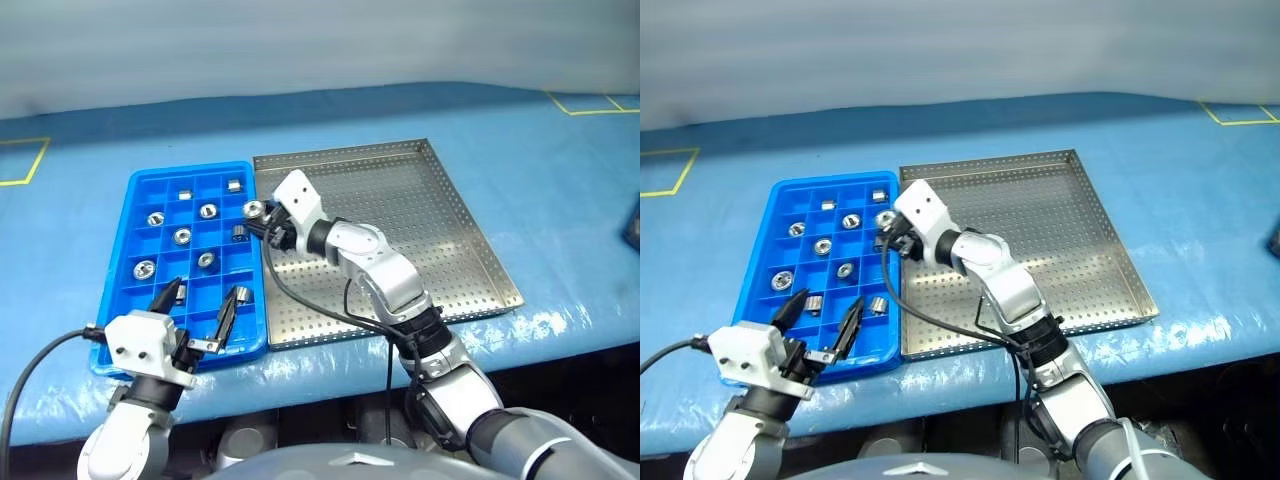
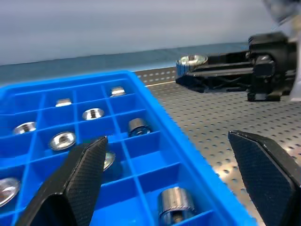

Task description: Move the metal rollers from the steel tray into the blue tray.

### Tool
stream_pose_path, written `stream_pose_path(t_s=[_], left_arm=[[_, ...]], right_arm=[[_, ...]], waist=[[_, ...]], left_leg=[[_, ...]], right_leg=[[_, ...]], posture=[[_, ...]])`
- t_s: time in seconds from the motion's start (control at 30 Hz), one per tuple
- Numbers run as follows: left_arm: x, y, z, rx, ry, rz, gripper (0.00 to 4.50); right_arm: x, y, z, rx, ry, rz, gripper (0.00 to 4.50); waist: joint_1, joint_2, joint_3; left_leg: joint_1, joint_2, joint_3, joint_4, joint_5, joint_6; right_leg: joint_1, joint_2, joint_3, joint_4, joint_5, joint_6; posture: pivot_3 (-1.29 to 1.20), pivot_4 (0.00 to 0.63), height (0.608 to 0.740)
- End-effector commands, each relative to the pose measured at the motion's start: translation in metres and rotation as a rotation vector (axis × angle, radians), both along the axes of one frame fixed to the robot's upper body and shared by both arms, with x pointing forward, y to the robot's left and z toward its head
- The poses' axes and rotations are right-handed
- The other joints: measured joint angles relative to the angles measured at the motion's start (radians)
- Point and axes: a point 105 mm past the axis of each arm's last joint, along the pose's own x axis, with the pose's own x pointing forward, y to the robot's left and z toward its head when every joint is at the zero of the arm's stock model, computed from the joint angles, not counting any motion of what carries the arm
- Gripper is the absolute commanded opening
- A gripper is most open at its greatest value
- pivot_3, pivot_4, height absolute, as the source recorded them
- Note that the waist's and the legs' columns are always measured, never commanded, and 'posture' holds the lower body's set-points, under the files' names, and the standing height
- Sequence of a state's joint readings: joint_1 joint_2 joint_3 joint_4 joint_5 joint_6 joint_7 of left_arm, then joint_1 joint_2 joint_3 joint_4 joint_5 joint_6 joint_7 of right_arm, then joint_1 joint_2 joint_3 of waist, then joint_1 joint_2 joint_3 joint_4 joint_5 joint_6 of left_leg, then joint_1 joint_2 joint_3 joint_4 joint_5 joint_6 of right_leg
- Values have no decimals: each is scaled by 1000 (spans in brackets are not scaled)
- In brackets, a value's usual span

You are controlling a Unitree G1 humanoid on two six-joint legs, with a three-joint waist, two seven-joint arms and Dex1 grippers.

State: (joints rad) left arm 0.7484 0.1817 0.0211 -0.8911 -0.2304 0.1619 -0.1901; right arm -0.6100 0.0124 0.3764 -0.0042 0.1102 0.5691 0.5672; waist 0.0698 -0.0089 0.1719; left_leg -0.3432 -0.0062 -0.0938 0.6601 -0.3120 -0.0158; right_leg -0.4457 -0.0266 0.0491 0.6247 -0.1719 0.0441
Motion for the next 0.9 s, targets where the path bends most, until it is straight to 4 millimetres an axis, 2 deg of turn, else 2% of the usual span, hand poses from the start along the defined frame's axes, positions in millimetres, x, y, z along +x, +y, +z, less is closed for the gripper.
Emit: stream_pose_path(t_s=[0.03,0.3,0.57,0.73,0.9], left_arm=[[-14,-1,13,30,-59,32,4500],[-41,1,2,30,-42,102,4500],[-50,-10,-4,-25,-30,58,4500],[-50,-13,-7,-48,-21,28,4500],[-45,-13,-8,-52,-26,8,4500]], right_arm=[[-21,23,9,22,-28,147,1684],[-48,43,-32,-64,63,302,1684],[-60,29,-69,-204,127,367,1684],[-73,13,-76,-277,134,449,1684],[-75,10,-74,-289,144,454,1684]], waist=[[18,-1,0],[77,-3,2],[112,-4,3],[134,-4,3],[140,-4,3]], left_leg=[[0,0,0,0,0,0],[-1,0,0,1,0,0],[-2,0,0,1,0,0],[-2,-1,0,1,-1,0],[-2,-1,0,1,-1,0]], right_leg=[[0,0,0,0,0,0],[0,0,0,0,-1,1],[-1,0,0,0,-2,1],[-1,-1,-1,-1,-2,2],[-1,-1,-1,-1,-3,3]], posture=[[461,150,740],[519,150,740],[517,150,740],[496,150,740],[461,150,740]])
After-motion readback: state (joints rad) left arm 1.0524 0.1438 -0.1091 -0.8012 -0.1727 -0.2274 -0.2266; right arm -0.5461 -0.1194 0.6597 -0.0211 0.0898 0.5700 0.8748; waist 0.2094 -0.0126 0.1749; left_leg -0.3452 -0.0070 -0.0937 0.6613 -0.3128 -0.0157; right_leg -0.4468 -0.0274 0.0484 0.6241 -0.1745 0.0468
